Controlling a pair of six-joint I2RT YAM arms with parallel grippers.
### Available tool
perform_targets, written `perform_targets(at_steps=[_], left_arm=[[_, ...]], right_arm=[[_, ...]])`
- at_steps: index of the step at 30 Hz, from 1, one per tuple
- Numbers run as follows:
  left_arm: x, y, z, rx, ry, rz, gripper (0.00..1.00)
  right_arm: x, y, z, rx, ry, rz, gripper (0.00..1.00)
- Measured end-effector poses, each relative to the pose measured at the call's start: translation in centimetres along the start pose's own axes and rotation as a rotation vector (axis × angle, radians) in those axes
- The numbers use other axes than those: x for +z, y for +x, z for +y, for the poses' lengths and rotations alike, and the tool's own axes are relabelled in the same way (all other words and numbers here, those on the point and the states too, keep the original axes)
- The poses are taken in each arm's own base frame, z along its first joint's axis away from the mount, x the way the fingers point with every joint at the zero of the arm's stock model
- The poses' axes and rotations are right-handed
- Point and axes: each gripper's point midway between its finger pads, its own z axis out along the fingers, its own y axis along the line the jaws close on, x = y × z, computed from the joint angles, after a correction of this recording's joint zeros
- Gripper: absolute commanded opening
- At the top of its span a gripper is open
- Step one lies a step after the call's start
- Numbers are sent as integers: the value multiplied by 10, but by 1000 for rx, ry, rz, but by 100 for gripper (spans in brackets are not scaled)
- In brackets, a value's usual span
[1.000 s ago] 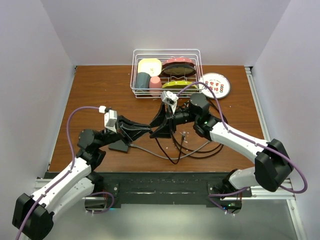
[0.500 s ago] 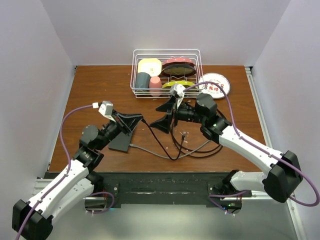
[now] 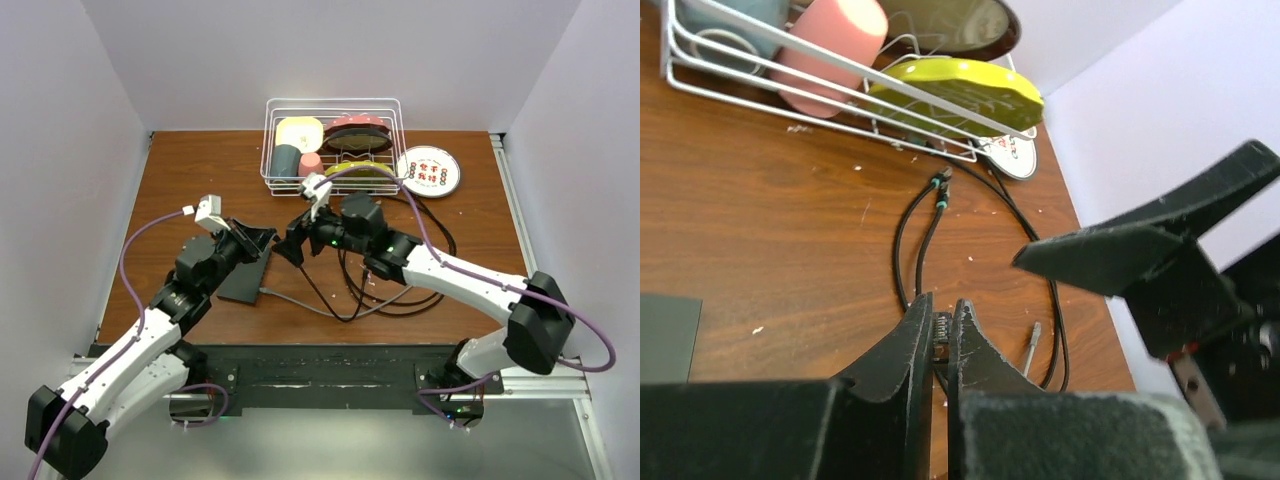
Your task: Insert the plug into the switch port
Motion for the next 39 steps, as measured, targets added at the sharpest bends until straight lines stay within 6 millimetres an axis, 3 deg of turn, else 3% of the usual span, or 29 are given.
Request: perform_targets(at_steps=[3,6,13,18,24,26,27,29,33,37,39], left_arm=[[2,2,5,-20,-30,10,0],[2,4,8,-36,-50,16,0],[4,7,11,-42,-63,27,0],[4,7,11,-42,-64,28,0],[4,8,12,-42,-66,27,0],[4,7,12,-42,-65,27,0],[5,7,12,-42,-65,26,0],[5,7,12,-42,-68,25,0],[6,6,18,-39,-92,16,0],[6,7,19,-34,-97,18,99],[6,8,18,-27,-90,23,100]], right_arm=[[11,11,5,-17,21,30,76],[15,21,-3,-23,61,56,61],[23,37,-15,-25,104,97,60],[27,46,-18,-25,106,117,47],[28,47,-16,-23,97,121,40],[28,47,-15,-21,91,120,33],[29,47,-14,-20,87,119,17],[31,48,-12,-21,77,122,3],[36,51,-8,-11,61,132,0],[37,52,-9,-11,64,134,0],[36,52,-11,-11,73,136,0]])
